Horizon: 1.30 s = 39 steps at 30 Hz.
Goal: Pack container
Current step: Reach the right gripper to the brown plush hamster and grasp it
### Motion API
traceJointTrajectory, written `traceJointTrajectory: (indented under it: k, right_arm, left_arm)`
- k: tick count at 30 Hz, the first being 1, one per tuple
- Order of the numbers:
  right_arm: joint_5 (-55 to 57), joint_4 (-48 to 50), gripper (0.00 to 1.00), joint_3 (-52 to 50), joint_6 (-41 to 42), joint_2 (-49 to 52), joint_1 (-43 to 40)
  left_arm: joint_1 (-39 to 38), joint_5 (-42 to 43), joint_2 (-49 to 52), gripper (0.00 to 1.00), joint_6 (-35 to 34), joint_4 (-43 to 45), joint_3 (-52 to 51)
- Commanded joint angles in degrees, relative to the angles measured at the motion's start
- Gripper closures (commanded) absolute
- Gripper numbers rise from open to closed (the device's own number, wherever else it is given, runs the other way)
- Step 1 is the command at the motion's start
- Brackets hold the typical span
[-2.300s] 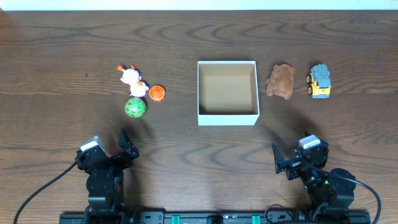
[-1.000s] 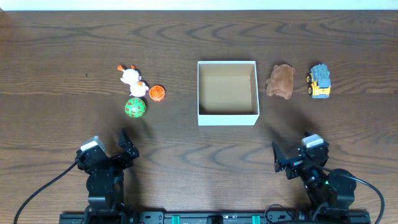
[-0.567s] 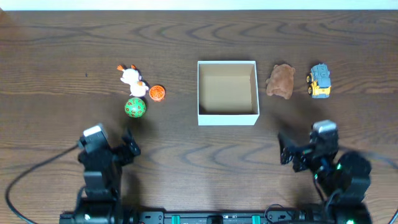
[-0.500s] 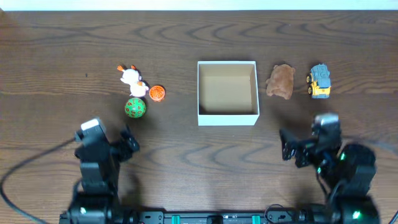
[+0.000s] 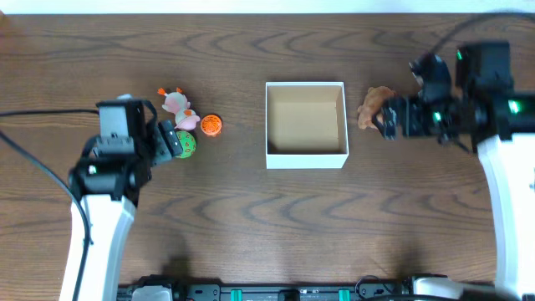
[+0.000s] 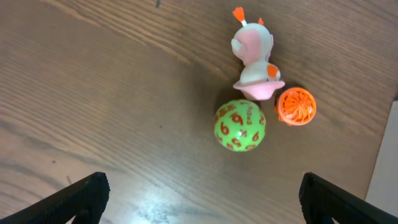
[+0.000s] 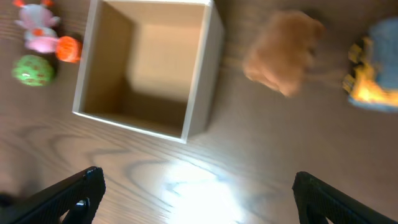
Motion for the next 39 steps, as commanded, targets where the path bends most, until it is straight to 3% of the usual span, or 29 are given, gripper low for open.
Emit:
traceJointTrajectory:
  k: [1,9,17,24,31,35,39]
  right_arm:
    - [-5.6,1.9,0.01,4.4,-0.3,5.7,1.4]
    - [5.6,9.8,0.01,4.4,1.0,13.7,1.4]
    - [21.3,11.9,0.01,4.4,7.1,22.1,1.4]
    - [20.9,15.4,0.01,4.4,9.2,30.2,1.2]
    - [17.6,19.0,0.08,4.4,14.0,37.0,1.3]
    - [17.7,19.6,0.26,4.4,14.6,39.8,1.5]
    - [17.9,18.0,0.7,4.4,14.6,40.4,1.5]
  left_arm:
    - [3.7,6.3,3.0,0.02,0.1,-0.3,2.8]
    - [11.8,9.1,5.6,0.02,0.3,-1.1,2.8]
    - [12.3,9.1,5.8,0.02,0.3,-1.2,2.8]
    - [12.3,9.1,5.8,0.02,0.3,-1.2,2.8]
    - [12.3,9.1,5.8,0.02,0.3,-1.2,2.8]
    - [12.3,9.1,5.8,0.02,0.3,-1.2,2.8]
    - [12.3,9.1,5.8,0.02,0.3,-1.2,2.8]
